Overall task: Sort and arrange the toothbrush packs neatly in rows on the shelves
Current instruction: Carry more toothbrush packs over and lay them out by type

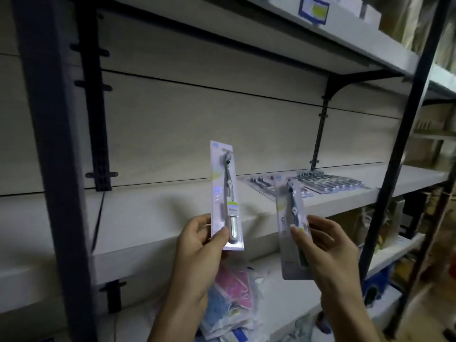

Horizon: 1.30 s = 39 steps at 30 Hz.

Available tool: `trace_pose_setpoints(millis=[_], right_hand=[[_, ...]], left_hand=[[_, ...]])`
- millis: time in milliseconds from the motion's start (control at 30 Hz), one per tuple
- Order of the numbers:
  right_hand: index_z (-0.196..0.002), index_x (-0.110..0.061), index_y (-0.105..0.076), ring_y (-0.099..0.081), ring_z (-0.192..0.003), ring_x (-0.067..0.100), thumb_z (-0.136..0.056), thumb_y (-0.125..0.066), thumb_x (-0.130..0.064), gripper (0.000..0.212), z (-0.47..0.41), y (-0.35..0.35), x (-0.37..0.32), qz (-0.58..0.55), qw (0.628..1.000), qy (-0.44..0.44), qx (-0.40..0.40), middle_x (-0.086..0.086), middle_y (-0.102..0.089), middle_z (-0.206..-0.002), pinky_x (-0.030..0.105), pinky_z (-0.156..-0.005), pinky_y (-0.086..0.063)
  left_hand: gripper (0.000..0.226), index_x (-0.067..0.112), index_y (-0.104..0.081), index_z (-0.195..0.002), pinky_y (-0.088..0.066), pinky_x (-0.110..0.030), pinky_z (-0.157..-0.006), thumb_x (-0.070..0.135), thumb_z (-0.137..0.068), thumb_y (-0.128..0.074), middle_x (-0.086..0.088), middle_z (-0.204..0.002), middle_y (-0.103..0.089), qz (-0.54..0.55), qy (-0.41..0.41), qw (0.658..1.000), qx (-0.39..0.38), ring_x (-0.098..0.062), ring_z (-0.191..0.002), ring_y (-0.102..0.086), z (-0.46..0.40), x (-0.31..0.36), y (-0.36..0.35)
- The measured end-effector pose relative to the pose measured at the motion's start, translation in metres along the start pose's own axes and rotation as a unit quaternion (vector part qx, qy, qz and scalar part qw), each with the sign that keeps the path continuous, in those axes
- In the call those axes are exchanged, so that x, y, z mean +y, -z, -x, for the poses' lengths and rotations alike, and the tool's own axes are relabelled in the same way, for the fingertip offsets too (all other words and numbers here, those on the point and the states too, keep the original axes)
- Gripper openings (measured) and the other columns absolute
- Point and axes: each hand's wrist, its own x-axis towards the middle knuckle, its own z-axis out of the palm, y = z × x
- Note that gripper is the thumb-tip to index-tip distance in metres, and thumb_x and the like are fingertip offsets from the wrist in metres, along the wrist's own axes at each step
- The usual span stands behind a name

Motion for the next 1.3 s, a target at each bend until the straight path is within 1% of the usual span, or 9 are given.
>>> trace_pose_setpoints(millis=[200,333,600,667,767,867,967,1067,1300], right_hand=[[-0.110,-0.025,-0.060,-0.064,-0.093,0.020,-0.077,-0.075,-0.026,0.037,-0.070,0.010,0.019,0.044,0.999,0.009,-0.006,0.007,-0.068,-0.102,0.038,-0.064,-0.056],[-0.100,-0.030,-0.060,-0.065,-0.089,0.018,-0.078,-0.075,-0.024,0.027,-0.108,0.003,0.025,0.067,0.997,0.011,-0.041,0.007,-0.068,-0.100,0.030,-0.054,-0.051],[-0.115,-0.016,-0.061,-0.062,-0.086,0.014,-0.082,-0.071,-0.022,0.035,-0.189,-0.044,0.041,0.190,0.970,0.039,-0.144,0.009,-0.065,-0.114,0.030,-0.071,-0.057],[-0.112,-0.013,-0.065,-0.064,-0.089,0.020,-0.081,-0.070,-0.023,0.033,-0.203,-0.053,0.043,0.227,0.959,0.053,-0.164,0.009,-0.068,-0.107,0.031,-0.077,-0.052],[-0.077,-0.015,-0.064,-0.055,-0.069,0.025,-0.078,-0.067,-0.022,0.007,-0.218,-0.062,0.049,0.273,0.939,0.074,-0.196,0.007,-0.062,-0.073,0.026,-0.060,-0.038],[-0.058,-0.011,-0.041,-0.035,-0.064,0.027,-0.076,-0.065,-0.023,0.032,-0.231,-0.066,0.061,0.298,0.924,0.096,-0.220,0.002,-0.038,-0.053,0.033,-0.053,-0.025],[-0.068,-0.013,-0.050,-0.042,-0.076,0.034,-0.079,-0.062,-0.030,0.023,-0.240,-0.066,0.065,0.328,0.906,0.099,-0.246,0.007,-0.050,-0.068,0.031,-0.059,-0.026],[-0.103,-0.012,-0.064,-0.057,-0.103,0.034,-0.083,-0.060,-0.036,0.031,-0.244,-0.064,0.066,0.368,0.883,0.114,-0.267,0.013,-0.065,-0.104,0.031,-0.075,-0.042],[-0.098,-0.015,-0.064,-0.043,-0.115,0.033,-0.083,-0.053,-0.039,0.030,-0.252,-0.063,0.072,0.463,0.838,0.137,-0.254,0.010,-0.056,-0.117,0.039,-0.094,-0.031]], left_hand=[[0.014,0.010,-0.062,-0.093,-0.057,-0.023,-0.058,-0.002,-0.088,-0.057,-0.007,-0.084,-0.073,0.000,0.005,1.000,0.010,-0.020,-0.073,-0.067,-0.052,-0.010,-0.035],[0.011,0.008,-0.063,-0.094,-0.055,-0.027,-0.062,0.000,-0.087,-0.059,-0.007,-0.084,-0.074,-0.023,0.011,0.999,0.019,-0.021,-0.075,-0.068,-0.072,-0.017,-0.053],[0.011,0.006,-0.063,-0.097,-0.057,-0.029,-0.071,0.002,-0.087,-0.060,-0.011,-0.086,-0.073,-0.057,-0.013,0.996,0.060,-0.022,-0.081,-0.069,-0.109,-0.017,-0.084],[0.011,0.005,-0.062,-0.097,-0.057,-0.029,-0.071,0.001,-0.087,-0.060,-0.011,-0.085,-0.073,-0.059,-0.016,0.995,0.081,-0.022,-0.079,-0.068,-0.116,-0.017,-0.094],[0.010,0.004,-0.062,-0.098,-0.056,-0.027,-0.068,0.001,-0.088,-0.060,-0.009,-0.084,-0.074,-0.057,-0.020,0.992,0.106,-0.021,-0.079,-0.069,-0.126,-0.021,-0.109],[0.009,0.004,-0.062,-0.097,-0.056,-0.027,-0.068,0.002,-0.088,-0.060,-0.010,-0.084,-0.074,-0.062,-0.029,0.989,0.128,-0.022,-0.080,-0.069,-0.132,-0.027,-0.123],[0.010,0.004,-0.063,-0.097,-0.056,-0.029,-0.071,0.002,-0.088,-0.059,-0.008,-0.082,-0.074,-0.068,-0.035,0.985,0.153,-0.022,-0.080,-0.069,-0.134,-0.034,-0.132],[0.010,0.006,-0.063,-0.097,-0.056,-0.024,-0.066,0.002,-0.088,-0.060,-0.003,-0.078,-0.074,-0.066,-0.039,0.982,0.174,-0.016,-0.071,-0.069,-0.135,-0.039,-0.139],[0.010,0.007,-0.062,-0.096,-0.054,-0.021,-0.060,0.002,-0.088,-0.059,-0.002,-0.074,-0.074,-0.070,-0.040,0.979,0.187,-0.011,-0.064,-0.068,-0.137,-0.046,-0.149]])
